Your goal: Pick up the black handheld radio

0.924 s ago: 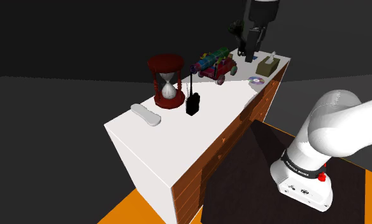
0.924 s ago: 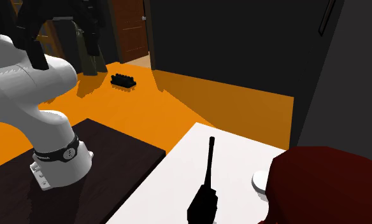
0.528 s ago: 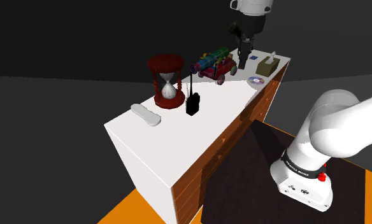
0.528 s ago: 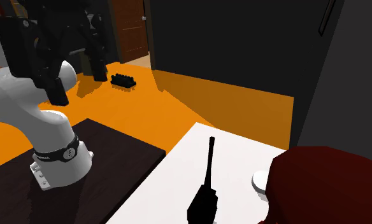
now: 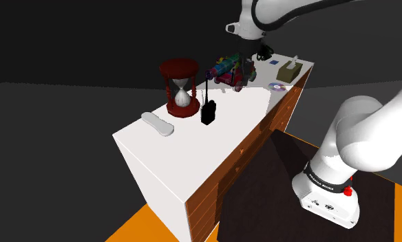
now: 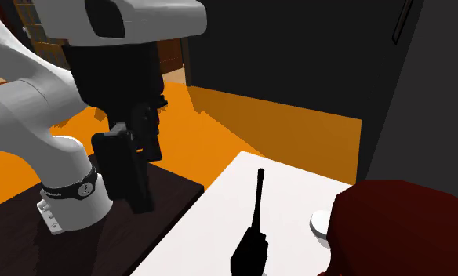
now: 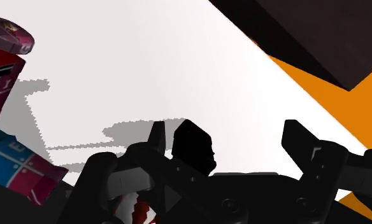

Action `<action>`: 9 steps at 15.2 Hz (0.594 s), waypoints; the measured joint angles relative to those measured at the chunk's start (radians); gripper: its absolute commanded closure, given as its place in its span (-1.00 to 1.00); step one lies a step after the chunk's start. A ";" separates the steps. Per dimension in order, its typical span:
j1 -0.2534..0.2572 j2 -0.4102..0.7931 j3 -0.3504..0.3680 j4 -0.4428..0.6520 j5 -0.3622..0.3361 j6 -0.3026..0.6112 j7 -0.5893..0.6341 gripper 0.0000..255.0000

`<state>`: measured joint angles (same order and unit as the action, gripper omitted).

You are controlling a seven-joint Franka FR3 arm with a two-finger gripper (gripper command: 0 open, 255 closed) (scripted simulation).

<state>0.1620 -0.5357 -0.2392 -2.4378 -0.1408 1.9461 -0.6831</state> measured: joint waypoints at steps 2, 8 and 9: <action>0.028 0.063 -0.029 0.008 0.006 0.062 -0.088 -1.00; 0.116 0.277 -0.100 0.043 0.066 0.251 -0.364 -1.00; 0.131 0.310 -0.106 0.049 0.081 0.280 -0.409 -1.00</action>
<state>0.2927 -0.2253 -0.3450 -2.3892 -0.0594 2.2259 -1.0921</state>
